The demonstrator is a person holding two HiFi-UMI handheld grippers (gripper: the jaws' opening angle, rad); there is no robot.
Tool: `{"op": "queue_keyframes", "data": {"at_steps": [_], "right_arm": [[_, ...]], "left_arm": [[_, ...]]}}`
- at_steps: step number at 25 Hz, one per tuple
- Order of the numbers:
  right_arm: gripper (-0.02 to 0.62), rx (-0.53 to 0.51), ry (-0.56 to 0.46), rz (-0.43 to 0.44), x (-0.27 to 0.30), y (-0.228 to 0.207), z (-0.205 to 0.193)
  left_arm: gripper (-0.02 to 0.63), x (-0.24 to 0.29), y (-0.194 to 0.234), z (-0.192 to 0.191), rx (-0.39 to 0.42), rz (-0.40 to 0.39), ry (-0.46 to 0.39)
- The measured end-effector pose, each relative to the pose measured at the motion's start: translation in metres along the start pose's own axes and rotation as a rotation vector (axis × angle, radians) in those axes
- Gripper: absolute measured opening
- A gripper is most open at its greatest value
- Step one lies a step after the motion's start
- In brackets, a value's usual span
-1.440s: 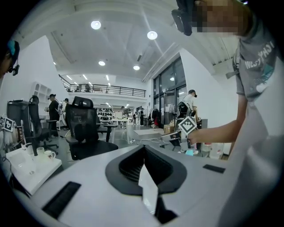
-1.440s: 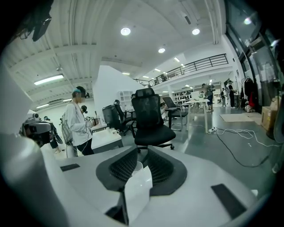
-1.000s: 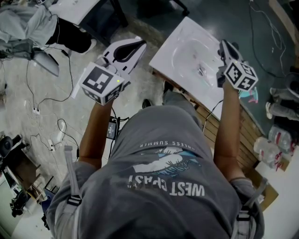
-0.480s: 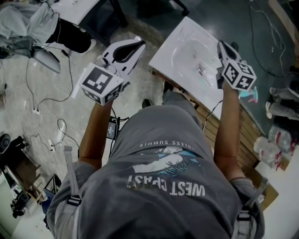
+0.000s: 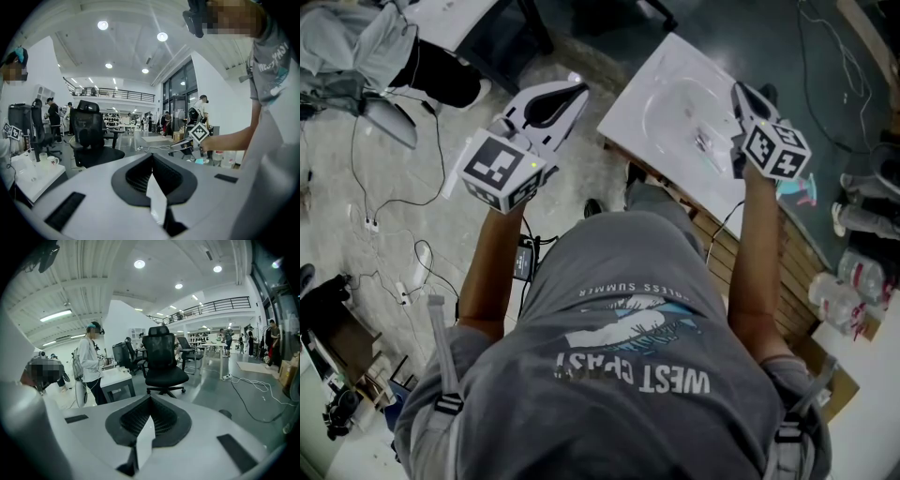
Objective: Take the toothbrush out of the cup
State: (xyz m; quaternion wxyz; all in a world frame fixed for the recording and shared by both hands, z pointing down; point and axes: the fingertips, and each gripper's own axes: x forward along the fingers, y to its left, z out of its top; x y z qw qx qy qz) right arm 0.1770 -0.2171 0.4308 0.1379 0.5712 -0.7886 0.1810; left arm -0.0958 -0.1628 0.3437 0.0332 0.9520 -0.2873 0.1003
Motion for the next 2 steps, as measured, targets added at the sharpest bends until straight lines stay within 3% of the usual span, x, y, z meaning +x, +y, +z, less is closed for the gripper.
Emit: {"op": "queue_keyframes", "data": {"at_steps": [2], "right_arm": [[0.008, 0.004, 0.004, 0.005, 0.0016, -0.0005, -0.0026]], "left_arm": [[0.000, 0.0000, 0.0001, -0.0011, 0.000, 0.001, 0.001]]}}
